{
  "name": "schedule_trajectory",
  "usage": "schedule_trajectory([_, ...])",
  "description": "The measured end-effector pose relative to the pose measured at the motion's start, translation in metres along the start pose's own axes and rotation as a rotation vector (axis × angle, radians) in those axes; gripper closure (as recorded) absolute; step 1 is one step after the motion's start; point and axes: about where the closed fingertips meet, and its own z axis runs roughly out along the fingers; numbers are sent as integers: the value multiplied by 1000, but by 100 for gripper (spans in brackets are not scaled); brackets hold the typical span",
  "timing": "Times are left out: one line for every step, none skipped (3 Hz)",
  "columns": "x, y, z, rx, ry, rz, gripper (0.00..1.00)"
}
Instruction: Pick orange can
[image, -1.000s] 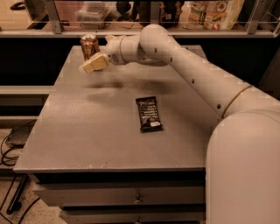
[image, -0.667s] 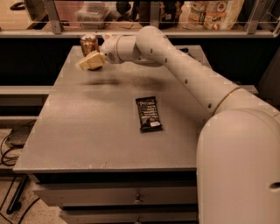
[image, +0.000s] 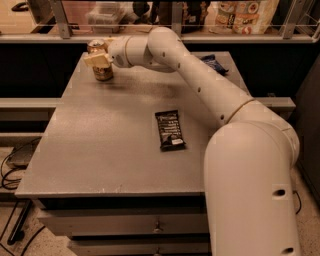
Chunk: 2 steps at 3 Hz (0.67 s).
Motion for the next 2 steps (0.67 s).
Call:
schedule_trajectory([-13,0,0,1,-14,-24,63])
schedule_trajectory([-48,3,-16,-16,-62,-70,85])
